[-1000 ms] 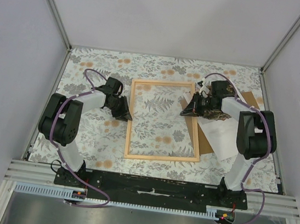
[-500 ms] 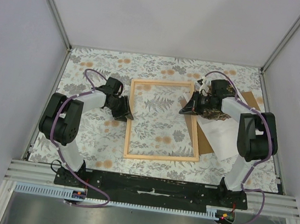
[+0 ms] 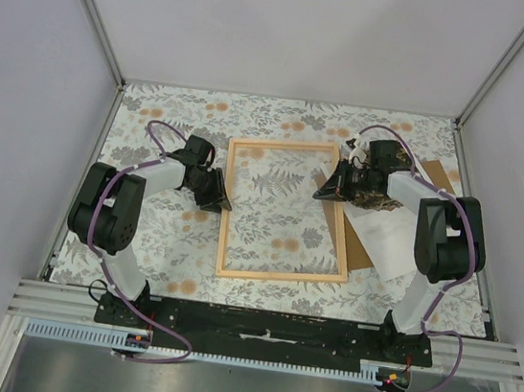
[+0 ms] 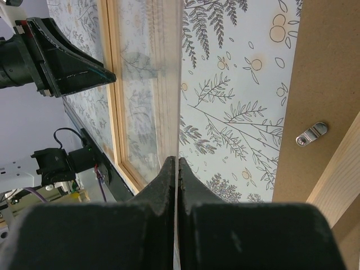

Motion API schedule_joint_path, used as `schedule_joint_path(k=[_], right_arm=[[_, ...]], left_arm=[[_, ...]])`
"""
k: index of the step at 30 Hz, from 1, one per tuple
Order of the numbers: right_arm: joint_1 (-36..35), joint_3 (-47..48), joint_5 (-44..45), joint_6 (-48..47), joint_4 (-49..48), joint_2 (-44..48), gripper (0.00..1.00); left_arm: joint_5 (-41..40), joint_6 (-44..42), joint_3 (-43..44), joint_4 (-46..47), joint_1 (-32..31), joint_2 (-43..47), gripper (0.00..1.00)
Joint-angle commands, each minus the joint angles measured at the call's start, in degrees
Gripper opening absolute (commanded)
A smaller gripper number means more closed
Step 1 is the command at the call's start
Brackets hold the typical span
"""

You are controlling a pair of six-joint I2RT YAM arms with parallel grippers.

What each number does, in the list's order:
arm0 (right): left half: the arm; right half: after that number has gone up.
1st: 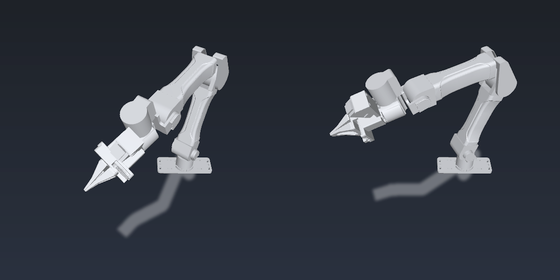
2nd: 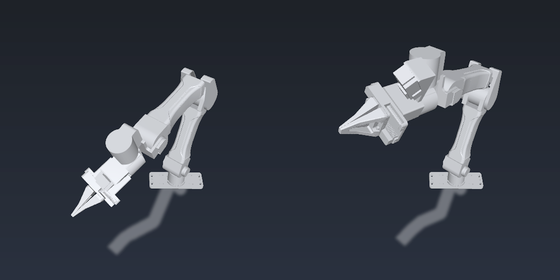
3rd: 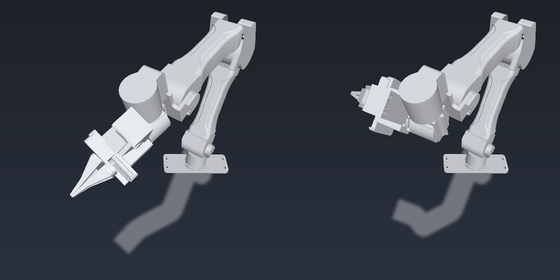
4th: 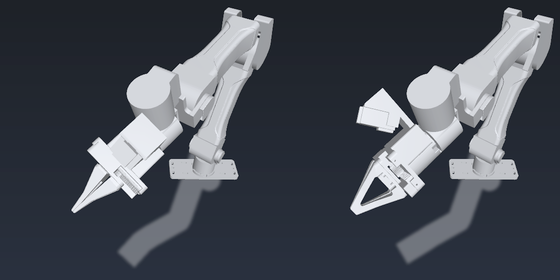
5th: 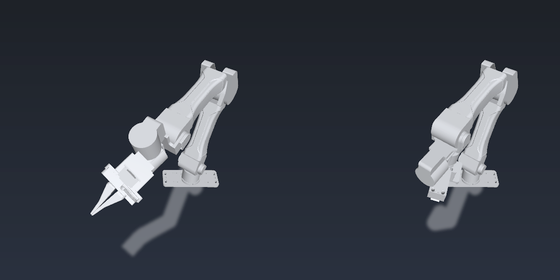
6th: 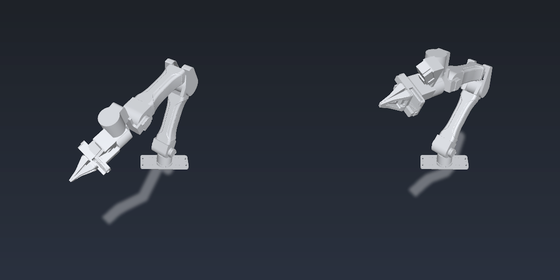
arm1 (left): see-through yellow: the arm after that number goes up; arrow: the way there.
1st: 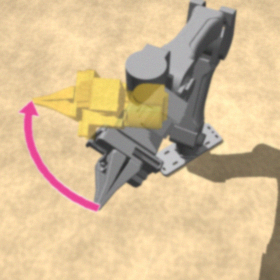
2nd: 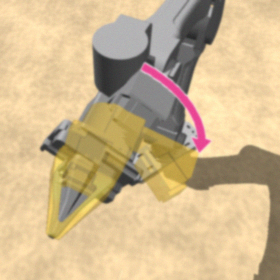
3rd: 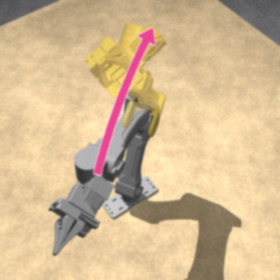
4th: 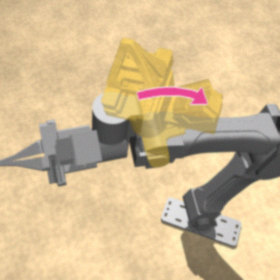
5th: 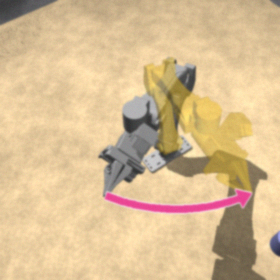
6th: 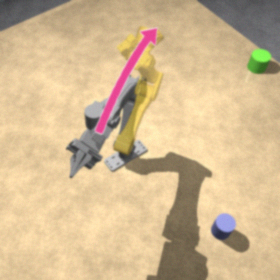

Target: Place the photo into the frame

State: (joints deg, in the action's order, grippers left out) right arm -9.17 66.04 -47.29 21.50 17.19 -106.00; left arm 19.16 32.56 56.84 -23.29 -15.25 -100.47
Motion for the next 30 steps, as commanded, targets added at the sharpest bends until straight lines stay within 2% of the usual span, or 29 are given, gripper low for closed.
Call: schedule_joint_path(k=[1,9,30], right_arm=[[0.64,0.4,-0.09,0.56,-3.48,2.37,0.0],[1.34,0.49,0.0,0.48,-3.57,2.55,0.0],[0.91,-0.74,-3.6,3.55,-6.91,0.18,0.0]], left_arm=[[-2.28,-0.48,-0.5,-0.71,-0.22,-0.26,0.38],[-2.19,-0.56,-0.41,-0.79,-0.14,-0.43,0.35],[-0.17,-0.74,-0.41,-0.09,-0.31,-1.57,0.37]])
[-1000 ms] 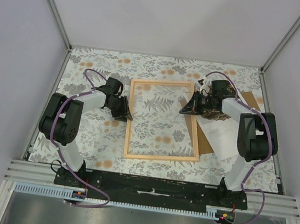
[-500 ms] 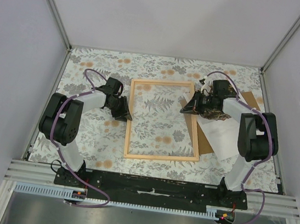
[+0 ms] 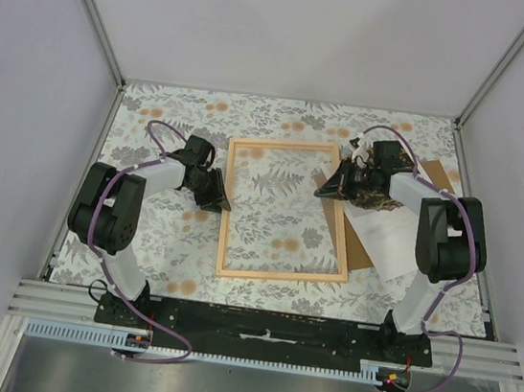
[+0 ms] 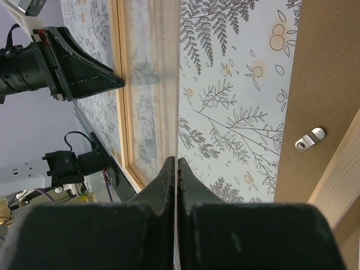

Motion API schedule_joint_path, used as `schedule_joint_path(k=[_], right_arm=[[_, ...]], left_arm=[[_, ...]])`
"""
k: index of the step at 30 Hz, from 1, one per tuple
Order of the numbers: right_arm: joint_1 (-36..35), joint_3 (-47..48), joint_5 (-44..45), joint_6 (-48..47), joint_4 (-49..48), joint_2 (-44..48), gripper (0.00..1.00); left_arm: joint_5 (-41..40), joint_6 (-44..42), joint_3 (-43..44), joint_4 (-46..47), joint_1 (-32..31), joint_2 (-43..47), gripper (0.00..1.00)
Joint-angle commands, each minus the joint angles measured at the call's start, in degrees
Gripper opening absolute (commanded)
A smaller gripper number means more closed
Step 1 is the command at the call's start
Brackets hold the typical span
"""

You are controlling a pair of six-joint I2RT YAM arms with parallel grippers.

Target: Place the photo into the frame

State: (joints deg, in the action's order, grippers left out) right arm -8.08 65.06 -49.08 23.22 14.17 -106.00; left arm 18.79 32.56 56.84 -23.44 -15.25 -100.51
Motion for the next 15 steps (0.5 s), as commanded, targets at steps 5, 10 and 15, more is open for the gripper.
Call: schedule_joint_path(k=[5,10,15], right_arm=[[-0.19,0.42,-3.74,3.05,-4.33,-1.32,0.0],[-0.19,0.69,-5.67,3.84,-5.12,-2.2,0.0],[-0.19,0.51,-6.9,4.9,-6.35,-2.2,0.0]], left_arm=[[0.29,-0.65,-0.41,0.06,-0.31,-1.36,0.39],[0.81,-0.3,-0.5,0.5,-0.31,-0.92,0.45],[0.81,-0.21,-0.68,0.68,-0.31,-0.48,0.54]])
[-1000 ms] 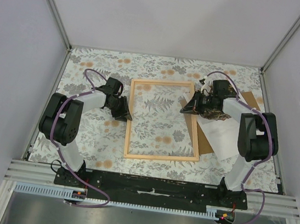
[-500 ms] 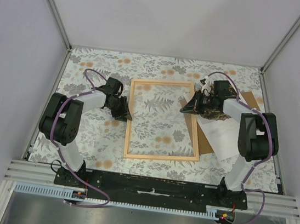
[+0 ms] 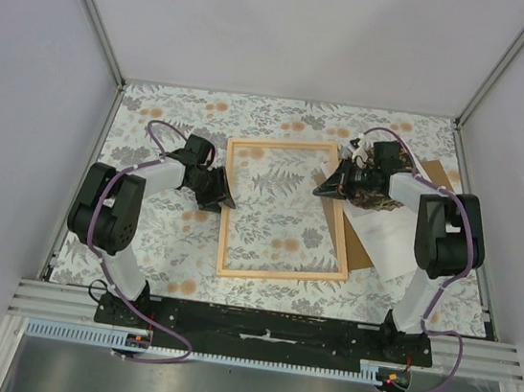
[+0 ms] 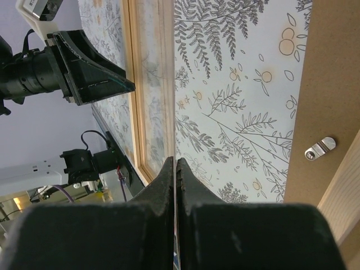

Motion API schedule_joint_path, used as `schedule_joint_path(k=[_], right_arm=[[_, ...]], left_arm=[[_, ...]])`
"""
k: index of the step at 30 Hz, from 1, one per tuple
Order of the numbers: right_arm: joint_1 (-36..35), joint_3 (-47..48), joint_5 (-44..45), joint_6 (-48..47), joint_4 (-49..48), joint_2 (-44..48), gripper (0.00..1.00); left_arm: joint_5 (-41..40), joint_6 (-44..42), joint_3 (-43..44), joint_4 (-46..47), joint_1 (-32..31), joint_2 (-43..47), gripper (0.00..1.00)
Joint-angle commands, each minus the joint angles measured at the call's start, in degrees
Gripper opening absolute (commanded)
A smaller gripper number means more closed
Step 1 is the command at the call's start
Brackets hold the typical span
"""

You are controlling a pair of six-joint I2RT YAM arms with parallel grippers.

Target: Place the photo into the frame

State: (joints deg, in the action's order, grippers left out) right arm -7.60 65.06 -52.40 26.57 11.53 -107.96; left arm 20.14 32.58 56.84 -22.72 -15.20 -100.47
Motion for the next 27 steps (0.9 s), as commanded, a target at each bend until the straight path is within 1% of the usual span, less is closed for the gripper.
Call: schedule_joint_path(k=[1,6,13,18,27], right_arm=[[-0.67,0.6,-3.67,1.73,-3.71,-0.14,0.0],[-0.67,0.77,-5.34,2.96,-4.85,0.21,0.0],[-0.67,0.77,-7.27,4.81,-6.43,0.47,0.0],[-0.66,0.42,-7.71,5.42,-7.13,0.47,0.0],[-0.58,-0.19,-8.42,6.22,-7.84,1.7,0.0]], left_arm=[[-0.45,-0.23,-0.68,0.04,-0.36,-0.43,0.57],[0.07,0.03,-0.59,0.31,-0.36,0.0,0.66],[1.56,0.82,-0.59,1.1,-0.27,1.67,0.72],[3.15,1.35,-1.12,2.15,-0.27,1.68,0.74],[3.5,1.44,-1.38,2.68,-0.18,1.59,0.75]])
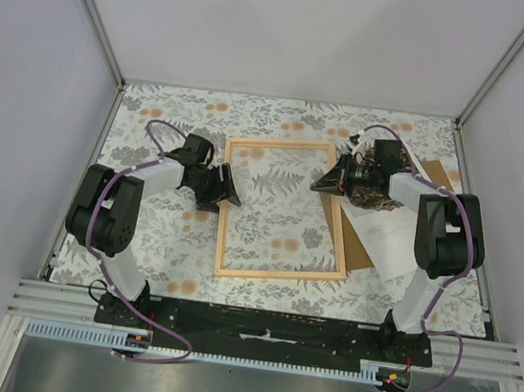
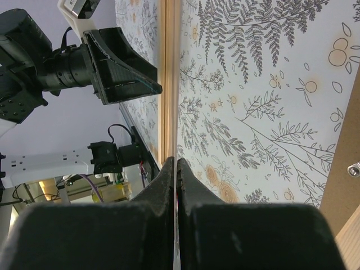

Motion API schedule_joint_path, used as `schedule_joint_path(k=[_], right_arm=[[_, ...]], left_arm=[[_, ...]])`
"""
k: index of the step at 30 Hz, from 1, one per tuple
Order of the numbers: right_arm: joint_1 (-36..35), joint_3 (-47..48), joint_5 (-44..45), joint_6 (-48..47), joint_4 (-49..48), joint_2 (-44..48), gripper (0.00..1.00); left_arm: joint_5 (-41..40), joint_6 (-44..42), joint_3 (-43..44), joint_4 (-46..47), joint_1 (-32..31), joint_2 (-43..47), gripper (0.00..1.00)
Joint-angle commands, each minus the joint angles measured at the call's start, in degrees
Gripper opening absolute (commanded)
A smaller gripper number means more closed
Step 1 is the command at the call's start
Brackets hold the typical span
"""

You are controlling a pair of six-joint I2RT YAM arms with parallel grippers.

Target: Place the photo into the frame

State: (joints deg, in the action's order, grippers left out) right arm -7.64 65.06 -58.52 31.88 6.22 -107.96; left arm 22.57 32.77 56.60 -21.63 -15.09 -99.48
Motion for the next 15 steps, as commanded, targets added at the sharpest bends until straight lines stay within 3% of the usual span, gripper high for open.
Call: schedule_joint_path(k=[1,15], right_arm=[[-0.45,-0.11,-2.39,0.99,-2.44,1.88,0.0],[-0.53,-0.11,-3.18,2.13,-2.97,3.99,0.0]], left_arm=[[0.99,1.24,-1.23,1.68,-0.29,0.78,0.75],[2.04,0.89,-1.4,2.11,-0.11,1.22,0.75]])
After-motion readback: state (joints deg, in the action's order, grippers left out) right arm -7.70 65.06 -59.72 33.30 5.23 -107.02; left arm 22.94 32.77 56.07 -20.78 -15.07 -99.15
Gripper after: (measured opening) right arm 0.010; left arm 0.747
